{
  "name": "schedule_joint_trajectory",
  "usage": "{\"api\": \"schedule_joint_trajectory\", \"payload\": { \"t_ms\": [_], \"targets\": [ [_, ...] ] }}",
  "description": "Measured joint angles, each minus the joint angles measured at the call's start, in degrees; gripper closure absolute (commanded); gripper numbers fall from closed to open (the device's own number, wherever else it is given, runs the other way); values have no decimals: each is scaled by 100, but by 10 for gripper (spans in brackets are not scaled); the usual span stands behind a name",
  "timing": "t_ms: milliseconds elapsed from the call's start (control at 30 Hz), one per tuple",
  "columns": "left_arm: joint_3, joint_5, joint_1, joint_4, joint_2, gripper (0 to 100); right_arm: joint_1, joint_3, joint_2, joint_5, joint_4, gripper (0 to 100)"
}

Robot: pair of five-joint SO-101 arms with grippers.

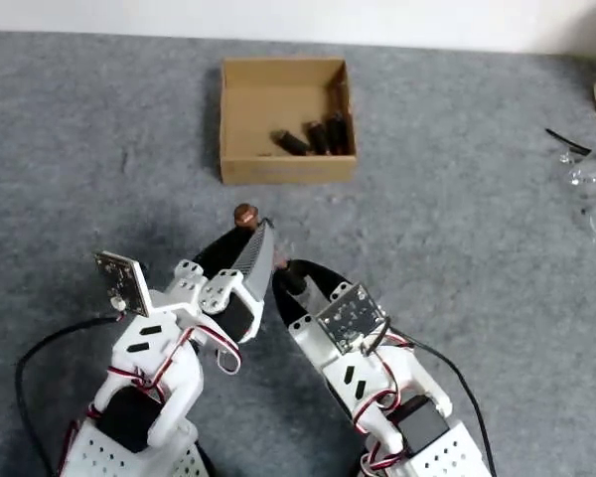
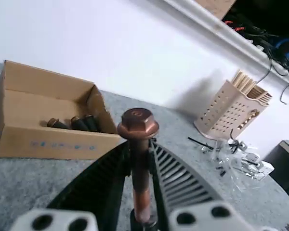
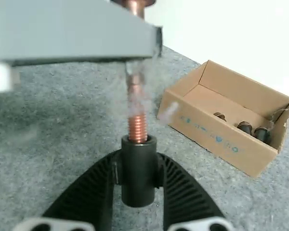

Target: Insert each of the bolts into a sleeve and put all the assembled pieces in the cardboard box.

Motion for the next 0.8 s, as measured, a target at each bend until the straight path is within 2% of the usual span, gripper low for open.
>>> {"api": "schedule_joint_trajectory", "payload": {
  "t_ms": [800],
  "targets": [
    [369, 9, 273, 0, 0, 996, 44, 79, 0, 0, 0, 994]
  ]
}}
